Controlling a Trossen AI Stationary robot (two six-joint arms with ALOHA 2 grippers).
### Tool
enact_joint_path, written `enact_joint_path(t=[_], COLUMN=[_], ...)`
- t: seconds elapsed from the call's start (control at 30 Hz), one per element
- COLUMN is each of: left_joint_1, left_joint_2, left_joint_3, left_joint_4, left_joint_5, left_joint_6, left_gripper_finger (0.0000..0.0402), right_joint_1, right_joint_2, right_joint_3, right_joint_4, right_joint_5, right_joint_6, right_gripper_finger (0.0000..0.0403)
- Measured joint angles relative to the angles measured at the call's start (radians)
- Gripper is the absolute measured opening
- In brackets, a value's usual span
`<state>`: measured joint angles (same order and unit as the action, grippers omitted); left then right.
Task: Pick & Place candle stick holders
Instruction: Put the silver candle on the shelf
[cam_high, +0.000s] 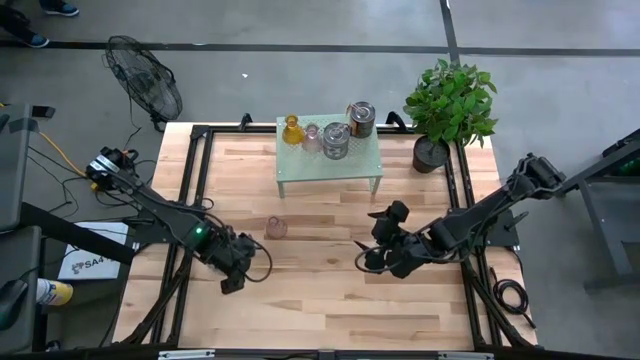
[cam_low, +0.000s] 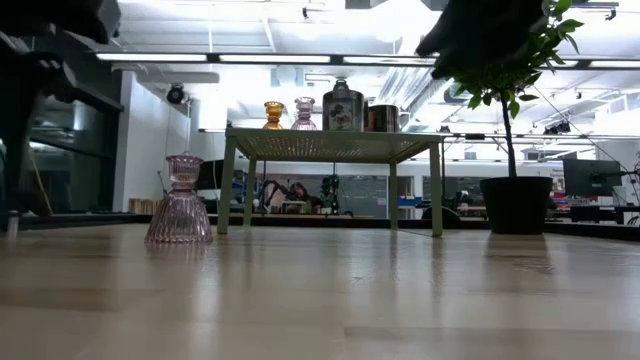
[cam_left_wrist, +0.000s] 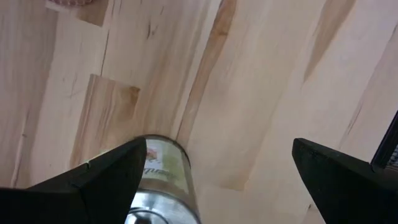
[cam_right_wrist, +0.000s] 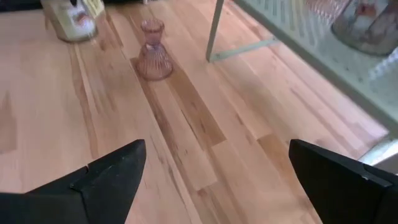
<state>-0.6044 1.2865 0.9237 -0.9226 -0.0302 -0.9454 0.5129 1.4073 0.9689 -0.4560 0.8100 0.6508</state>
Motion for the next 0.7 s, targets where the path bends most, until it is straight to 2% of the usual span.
enact_joint_path(t=[0.27, 0.43, 0.7], left_joint_1=[0.002, 0.001, 0.001], left_joint_2=[0.000, -0.019, -0.076], left_joint_3=[0.000, 0.001, 0.001], left_joint_4=[-0.004, -0.083, -0.129], left_joint_5=[-0.003, 0.050, 0.047], left_joint_6=[-0.017, -0.089, -0.118], left_gripper_finger=[0.0396, 0.0396, 0.0396], right_joint_1=[0.000, 0.000, -0.002], right_joint_2=[0.000, 0.000, 0.000], right_joint_3=[-0.056, -0.063, -0.063], right_joint_4=[0.088, 0.096, 0.100], right_joint_5=[-0.022, -0.030, -0.028], right_joint_6=[0.000, -0.001, -0.003], right_gripper_finger=[0.0390, 0.0390, 0.0390])
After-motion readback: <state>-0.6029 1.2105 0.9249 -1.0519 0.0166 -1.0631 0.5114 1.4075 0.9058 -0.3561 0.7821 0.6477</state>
